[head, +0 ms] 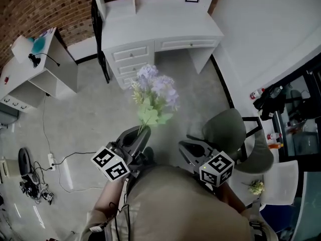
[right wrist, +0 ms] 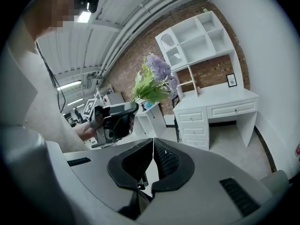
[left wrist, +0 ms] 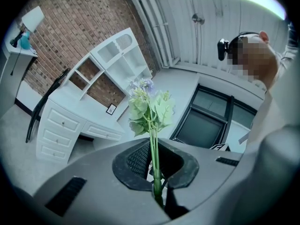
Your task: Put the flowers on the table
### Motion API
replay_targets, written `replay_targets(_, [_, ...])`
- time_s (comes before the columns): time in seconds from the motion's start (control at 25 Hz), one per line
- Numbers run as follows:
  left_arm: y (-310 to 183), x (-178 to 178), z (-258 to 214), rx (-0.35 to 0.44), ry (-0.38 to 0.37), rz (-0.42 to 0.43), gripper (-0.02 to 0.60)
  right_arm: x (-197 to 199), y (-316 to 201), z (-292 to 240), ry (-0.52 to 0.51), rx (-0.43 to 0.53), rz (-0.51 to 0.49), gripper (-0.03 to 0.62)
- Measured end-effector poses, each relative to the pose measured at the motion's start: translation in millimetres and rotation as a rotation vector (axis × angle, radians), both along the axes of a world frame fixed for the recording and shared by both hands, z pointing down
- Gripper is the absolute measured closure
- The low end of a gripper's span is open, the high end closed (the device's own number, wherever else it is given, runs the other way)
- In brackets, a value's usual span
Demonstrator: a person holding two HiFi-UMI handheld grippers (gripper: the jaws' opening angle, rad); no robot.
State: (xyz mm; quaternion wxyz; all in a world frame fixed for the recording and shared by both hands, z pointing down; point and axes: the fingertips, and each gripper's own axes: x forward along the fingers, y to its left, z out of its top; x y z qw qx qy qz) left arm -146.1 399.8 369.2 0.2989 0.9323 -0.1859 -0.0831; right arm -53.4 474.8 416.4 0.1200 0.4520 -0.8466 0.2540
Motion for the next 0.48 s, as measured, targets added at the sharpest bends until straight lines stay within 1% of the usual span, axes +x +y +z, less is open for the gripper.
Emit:
replay_targets(0.2, [-30,-23,-4,0.028,-0.004,-0.023,0.569,-28,-38,-5,0.009,0.006,-0.075,0.574])
replay_targets(0.32, [-42,-36,-4,0.048,-0.017,-0.053,0.569,-37,-56,-5,0.008,0.007,-0.091,0.572])
replay_targets(0.48, [-58,-61,-6,0.061,-0.009,-0.095,0.569,-58,-79,-2,0.015,-0.009,-0.134,0.572])
